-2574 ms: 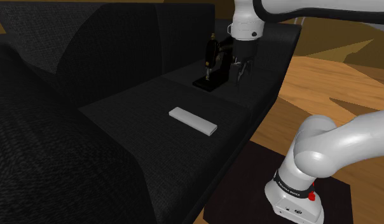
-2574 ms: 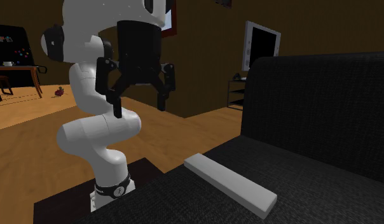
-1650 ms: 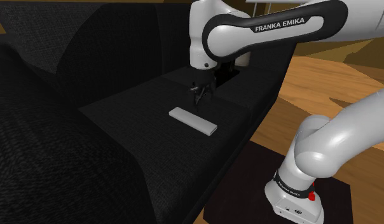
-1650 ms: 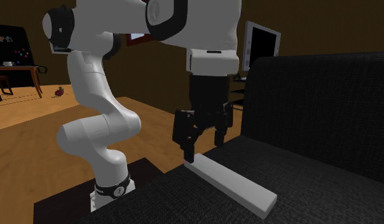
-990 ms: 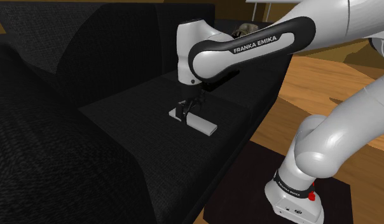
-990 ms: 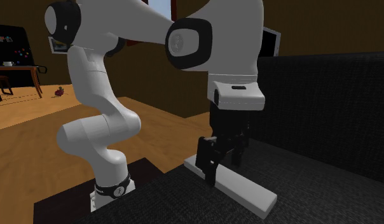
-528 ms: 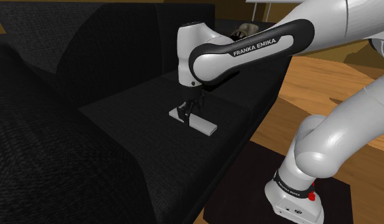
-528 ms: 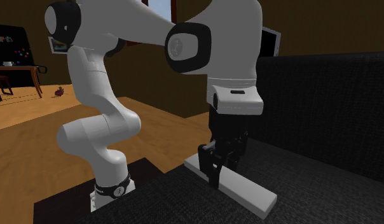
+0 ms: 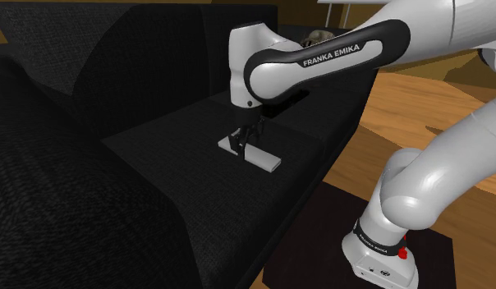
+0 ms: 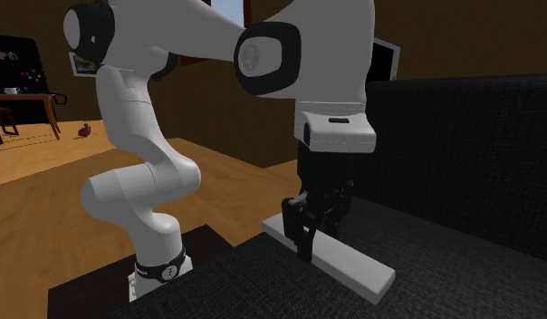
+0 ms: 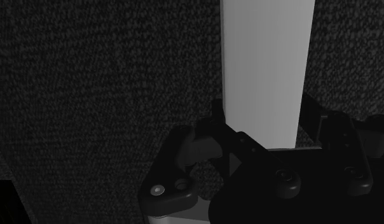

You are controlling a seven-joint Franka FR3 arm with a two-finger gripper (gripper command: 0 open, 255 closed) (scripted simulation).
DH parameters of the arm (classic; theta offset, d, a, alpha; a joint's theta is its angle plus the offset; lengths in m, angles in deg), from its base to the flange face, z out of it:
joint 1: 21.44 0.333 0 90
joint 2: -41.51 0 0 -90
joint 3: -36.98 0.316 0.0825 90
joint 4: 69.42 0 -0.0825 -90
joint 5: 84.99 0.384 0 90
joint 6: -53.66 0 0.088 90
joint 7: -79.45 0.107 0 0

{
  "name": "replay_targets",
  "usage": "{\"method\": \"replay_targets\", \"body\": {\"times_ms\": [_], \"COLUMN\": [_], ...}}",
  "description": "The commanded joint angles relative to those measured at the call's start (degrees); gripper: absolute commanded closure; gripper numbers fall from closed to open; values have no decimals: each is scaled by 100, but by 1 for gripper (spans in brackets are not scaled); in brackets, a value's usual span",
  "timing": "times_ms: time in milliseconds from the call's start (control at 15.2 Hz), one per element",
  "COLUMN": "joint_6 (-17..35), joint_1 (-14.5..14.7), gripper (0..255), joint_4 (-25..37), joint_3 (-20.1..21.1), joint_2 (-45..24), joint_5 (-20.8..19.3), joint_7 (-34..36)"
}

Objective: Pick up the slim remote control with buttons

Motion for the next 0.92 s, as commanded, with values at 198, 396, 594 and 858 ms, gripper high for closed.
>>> {"method": "replay_targets", "body": {"times_ms": [198, 396, 594, 858], "joint_6": [-374, -608, -841, -1007], "joint_1": [-8, -13, -19, -24], "gripper": [255, 255, 255, 255], "joint_4": [317, 527, 747, 910], "joint_3": [-29, -46, -62, -72], "joint_2": [56, 81, 94, 96], "joint_5": [-10, -17, -25, -31], "joint_7": [-8, -11, -13, -13]}}
